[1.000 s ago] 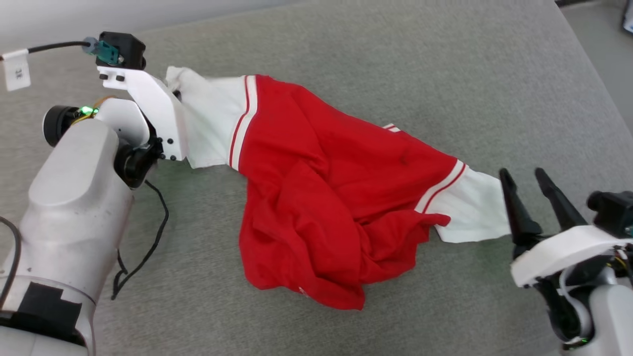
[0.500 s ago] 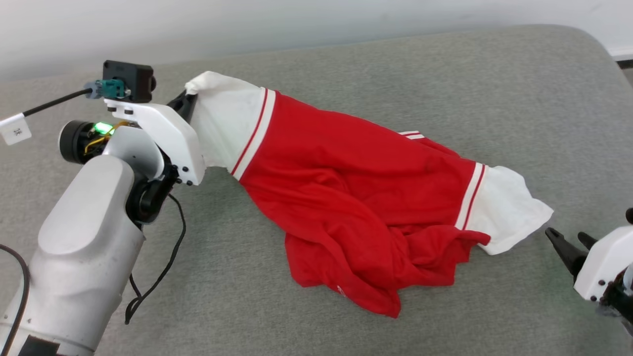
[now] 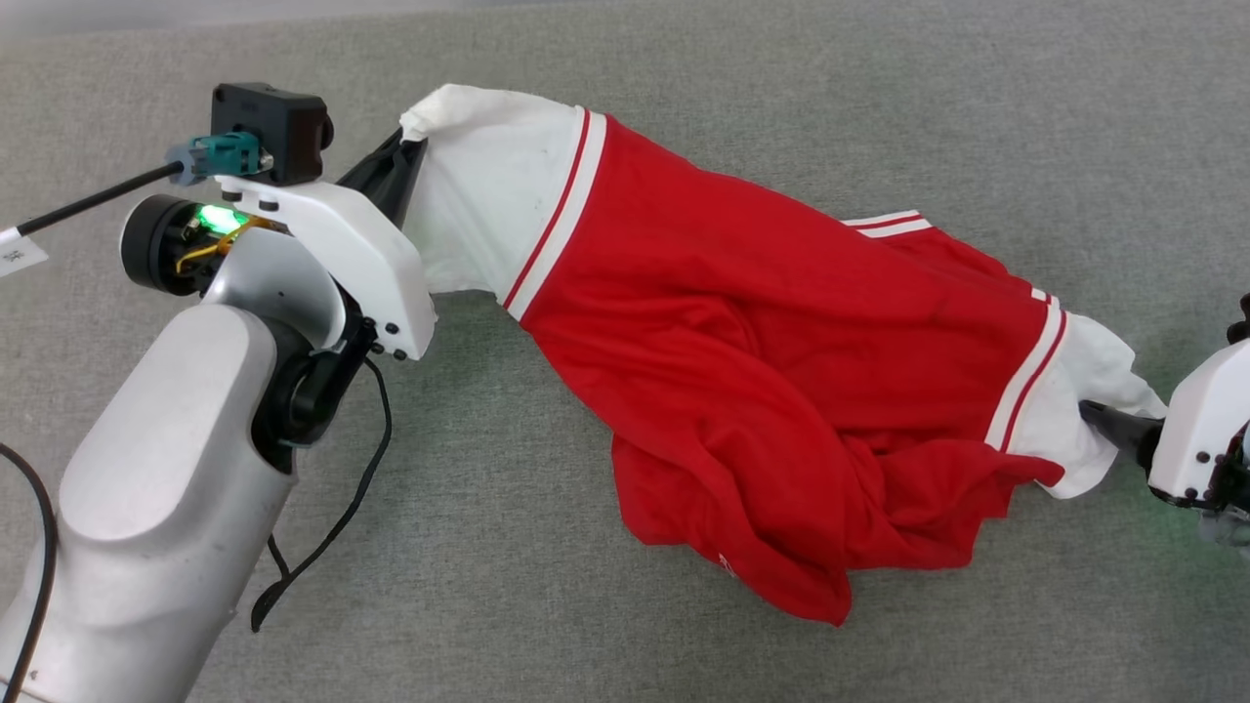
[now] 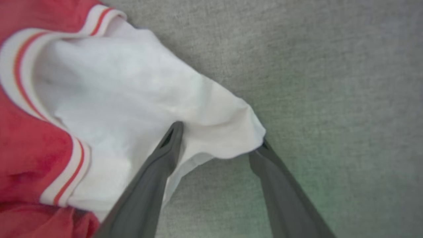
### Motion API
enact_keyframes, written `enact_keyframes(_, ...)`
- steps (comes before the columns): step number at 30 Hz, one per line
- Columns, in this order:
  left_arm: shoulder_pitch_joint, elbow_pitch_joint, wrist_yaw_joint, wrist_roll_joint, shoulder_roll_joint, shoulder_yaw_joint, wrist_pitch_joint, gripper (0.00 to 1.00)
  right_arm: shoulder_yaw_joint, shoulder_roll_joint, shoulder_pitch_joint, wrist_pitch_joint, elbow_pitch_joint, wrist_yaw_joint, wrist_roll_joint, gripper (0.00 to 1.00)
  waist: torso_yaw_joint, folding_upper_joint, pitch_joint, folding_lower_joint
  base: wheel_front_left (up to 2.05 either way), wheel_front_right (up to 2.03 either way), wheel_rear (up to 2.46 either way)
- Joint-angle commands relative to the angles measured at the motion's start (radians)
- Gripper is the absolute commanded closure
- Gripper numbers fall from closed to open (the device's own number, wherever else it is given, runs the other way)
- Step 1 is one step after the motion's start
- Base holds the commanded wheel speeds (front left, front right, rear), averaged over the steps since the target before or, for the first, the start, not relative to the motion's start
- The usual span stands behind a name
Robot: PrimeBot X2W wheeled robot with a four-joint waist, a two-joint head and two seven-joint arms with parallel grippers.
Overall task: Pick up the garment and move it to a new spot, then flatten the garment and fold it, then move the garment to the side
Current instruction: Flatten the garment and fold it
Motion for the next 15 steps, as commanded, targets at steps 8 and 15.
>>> enact_keyframes(8,0.022,0.005,0.001,-0.015,0.007,0.002,0.002,1.00,0.077,0.003,-0.015,0.007,0.062,0.001,0.030,1.00,0.000,0.0000,-0.028,0.0002,0.00,0.00,0.00)
enact_keyframes(15,0.008,0.054,0.009,-0.022,0.015,0.024,-0.030,1.00,0.087,-0.081,-0.111,-0.122,0.008,0.000,-0.049,1.00,-0.014,0.0000,-0.124,0.0002,0.00,0.00,0.00)
